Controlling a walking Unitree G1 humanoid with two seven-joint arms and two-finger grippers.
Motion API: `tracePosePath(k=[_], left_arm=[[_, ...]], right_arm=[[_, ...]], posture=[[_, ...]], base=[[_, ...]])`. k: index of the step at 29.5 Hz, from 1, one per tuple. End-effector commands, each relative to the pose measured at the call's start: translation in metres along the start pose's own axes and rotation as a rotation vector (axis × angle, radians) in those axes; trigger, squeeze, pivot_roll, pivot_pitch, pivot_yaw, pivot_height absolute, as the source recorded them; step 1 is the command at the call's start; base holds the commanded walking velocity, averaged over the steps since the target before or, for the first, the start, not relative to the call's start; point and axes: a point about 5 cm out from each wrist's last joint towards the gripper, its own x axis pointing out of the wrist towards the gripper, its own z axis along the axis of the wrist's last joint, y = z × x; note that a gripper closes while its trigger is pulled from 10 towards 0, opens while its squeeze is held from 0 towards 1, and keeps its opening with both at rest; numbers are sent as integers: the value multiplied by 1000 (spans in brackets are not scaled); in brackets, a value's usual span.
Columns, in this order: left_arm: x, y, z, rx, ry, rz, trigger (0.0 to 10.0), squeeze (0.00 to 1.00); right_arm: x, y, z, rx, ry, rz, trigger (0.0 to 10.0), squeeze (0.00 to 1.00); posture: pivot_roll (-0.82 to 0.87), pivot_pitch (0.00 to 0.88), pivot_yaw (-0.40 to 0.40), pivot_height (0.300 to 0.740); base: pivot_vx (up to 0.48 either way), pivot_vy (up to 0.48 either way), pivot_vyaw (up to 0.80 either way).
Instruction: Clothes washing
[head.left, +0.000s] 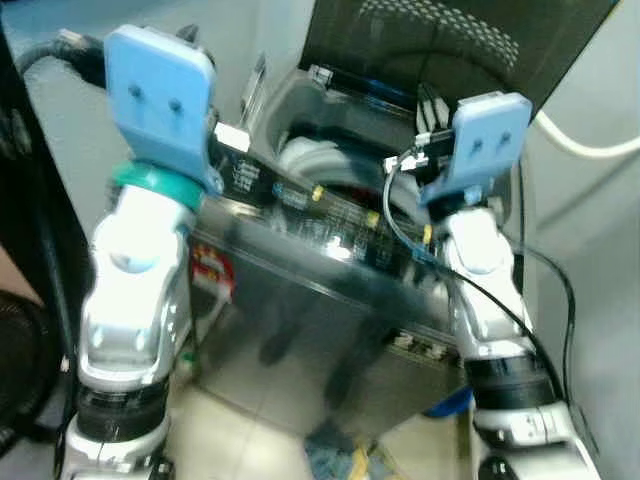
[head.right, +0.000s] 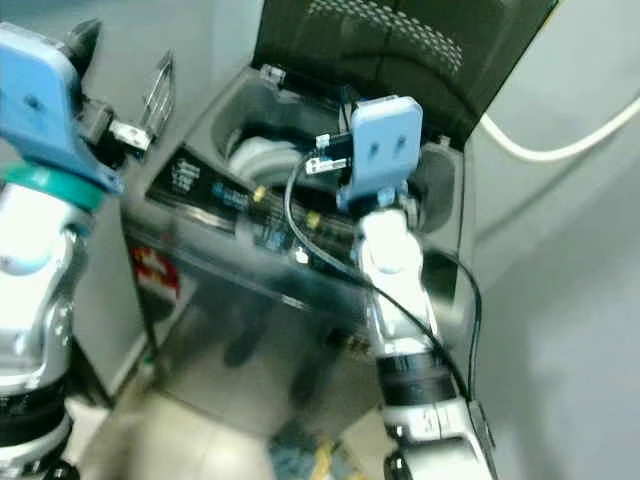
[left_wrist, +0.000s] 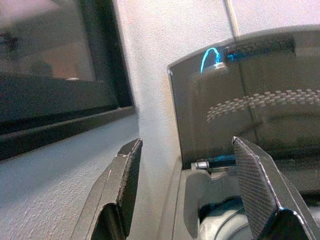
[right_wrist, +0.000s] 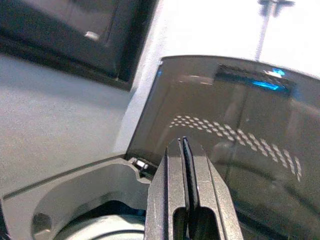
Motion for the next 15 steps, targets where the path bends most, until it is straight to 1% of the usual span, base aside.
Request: tracePosePath(k=[1, 4, 5, 6, 7, 8, 9, 11, 15], left_arm=[[1, -5, -12, -10, 18, -30, 10000, 0], [0, -6, -17, -3, 31, -44, 10000, 0], [0, -6, -23, -9, 50, -53, 10000, 0], [0, -6, -23, -9, 50, -53, 10000, 0], [0, -7, -29, -14, 69, -61, 10000, 0], [0, -7, -33, -19, 78, -65, 10000, 0], [0, -7, -33, -19, 78, -65, 10000, 0], [4, -9, -34, -13, 66, -73, 10000, 0], [6, -9, -35, -9, 52, -74, 10000, 0]], right_arm=[[-14, 7, -15, 27, 78, 22, 10000, 0], [-17, 7, -17, 33, 93, 6, 10000, 0], [-19, 6, -19, 36, 103, -16, 10000, 0], [-19, 6, -19, 36, 103, -16, 10000, 0], [-20, 1, -18, 26, 105, -36, 10000, 0], [-19, -4, -18, 17, 105, -57, 10000, 0], [-19, -4, -18, 17, 105, -57, 10000, 0], [-19, -12, -17, -3, 104, -84, 10000, 0], [-17, -13, -16, -15, 103, -89, 10000, 0]], posture=[[-173, 0, 149, 740], [-184, 0, 160, 740], [-228, 0, 199, 740], [-228, 0, 199, 740], [-253, 0, 221, 740], [-257, 0, 226, 740], [-257, 0, 226, 740], [-261, 0, 225, 740], [-266, 0, 228, 740]], base=[[0, 0, 0], [0, 0, 0], [0, 0, 0], [0, 0, 0], [0, 0, 0], [0, 0, 0], [0, 0, 0], [0, 0, 0], [0, 0, 0]])
